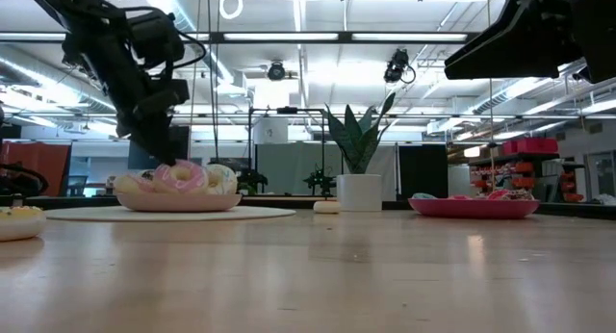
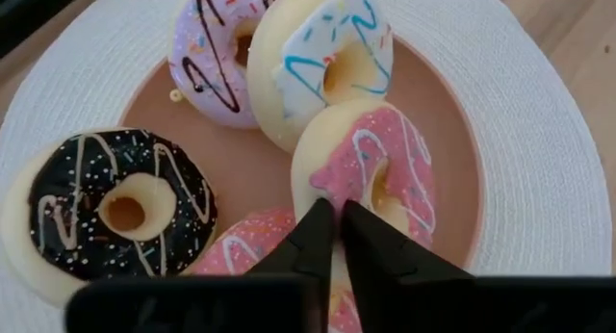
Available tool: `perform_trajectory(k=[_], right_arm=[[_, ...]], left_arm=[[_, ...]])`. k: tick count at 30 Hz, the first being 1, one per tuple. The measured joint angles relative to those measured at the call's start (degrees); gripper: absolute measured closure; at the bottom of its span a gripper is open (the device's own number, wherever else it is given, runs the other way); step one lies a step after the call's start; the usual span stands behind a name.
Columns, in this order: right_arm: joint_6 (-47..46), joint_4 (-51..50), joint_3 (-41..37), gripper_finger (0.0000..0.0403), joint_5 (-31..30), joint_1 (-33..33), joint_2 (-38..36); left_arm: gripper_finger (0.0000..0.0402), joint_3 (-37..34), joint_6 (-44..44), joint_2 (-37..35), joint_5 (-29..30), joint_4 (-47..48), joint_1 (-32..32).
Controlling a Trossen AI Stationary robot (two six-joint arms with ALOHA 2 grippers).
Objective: Pick & Place donuts
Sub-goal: Put the large pink donut on the pink plate
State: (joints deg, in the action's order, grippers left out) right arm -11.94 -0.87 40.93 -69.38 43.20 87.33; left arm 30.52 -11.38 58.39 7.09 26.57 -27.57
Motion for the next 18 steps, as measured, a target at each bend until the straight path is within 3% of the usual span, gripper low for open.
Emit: perform_trajectory(k=[7,11,18], right_arm=[[0.02,0.01,-0.02,0.0225,0.02,0.00,0.00],[-1.21,0.38,-0.02,0.0225,0.94,-0.68,0.01],[-2.57,1.60,-0.02,0.0225,17.73,-7.08,0.07]], left_arm=[[0.0285,0.10,0.07,0.02,-1.88,0.10,-0.02],[0.0225,3.93,0.29,0.02,-1.76,5.93,-0.02],[0.0188,12.81,0.02,-1.03,1.27,19.13,3.47]])
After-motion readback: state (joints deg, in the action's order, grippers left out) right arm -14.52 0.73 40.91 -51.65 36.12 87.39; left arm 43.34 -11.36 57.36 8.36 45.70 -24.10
